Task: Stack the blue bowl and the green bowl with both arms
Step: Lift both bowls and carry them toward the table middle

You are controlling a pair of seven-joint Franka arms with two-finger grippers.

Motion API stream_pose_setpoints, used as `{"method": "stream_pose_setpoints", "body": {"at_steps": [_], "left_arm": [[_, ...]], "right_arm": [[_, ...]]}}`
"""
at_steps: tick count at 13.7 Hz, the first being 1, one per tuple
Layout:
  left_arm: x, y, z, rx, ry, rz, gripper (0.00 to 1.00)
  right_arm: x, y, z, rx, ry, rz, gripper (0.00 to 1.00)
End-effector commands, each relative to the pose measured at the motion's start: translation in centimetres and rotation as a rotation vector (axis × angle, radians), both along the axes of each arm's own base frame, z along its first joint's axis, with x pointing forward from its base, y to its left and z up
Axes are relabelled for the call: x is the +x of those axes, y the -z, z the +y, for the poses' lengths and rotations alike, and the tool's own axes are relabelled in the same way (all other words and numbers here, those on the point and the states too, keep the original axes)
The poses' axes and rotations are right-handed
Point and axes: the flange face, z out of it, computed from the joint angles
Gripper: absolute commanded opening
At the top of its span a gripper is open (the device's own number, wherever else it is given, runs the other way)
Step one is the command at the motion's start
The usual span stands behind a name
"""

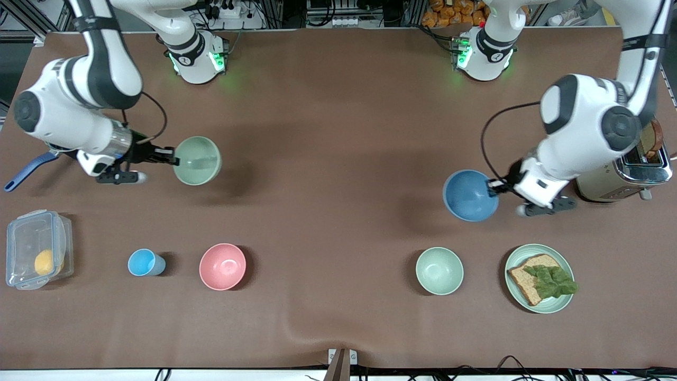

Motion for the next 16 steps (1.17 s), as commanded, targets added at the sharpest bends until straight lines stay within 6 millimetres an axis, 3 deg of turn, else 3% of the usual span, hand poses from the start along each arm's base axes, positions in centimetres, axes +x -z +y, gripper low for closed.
{"method": "stream_pose_setpoints", "body": {"at_steps": [1,5,8,9,13,16], "left_arm": [[-3.0,-1.1,-4.1,-0.007,-0.007,0.015,0.00],[-5.1,-0.9,-8.2,-0.005,0.012,0.033,0.00],[-7.1,-1.4,-12.2,-0.007,0.015,0.041,0.00],[-7.7,-1.4,-13.3,-0.008,0.022,0.043,0.00],[-8.1,-1.1,-14.1,-0.008,0.030,0.051,0.00],[-8.1,-1.1,-14.2,-0.008,0.030,0.052,0.00]], "right_arm": [[-0.4,-1.9,4.8,-0.003,0.066,0.000,0.00],[-1.9,-1.6,13.9,-0.028,0.162,-0.033,0.00],[-3.6,0.3,20.8,-0.033,0.217,-0.064,0.00],[-3.9,1.0,22.2,-0.038,0.240,-0.073,0.00],[-6.3,3.7,28.0,-0.031,0.316,-0.098,0.00],[-9.1,8.1,33.0,-0.021,0.373,-0.133,0.00]]}}
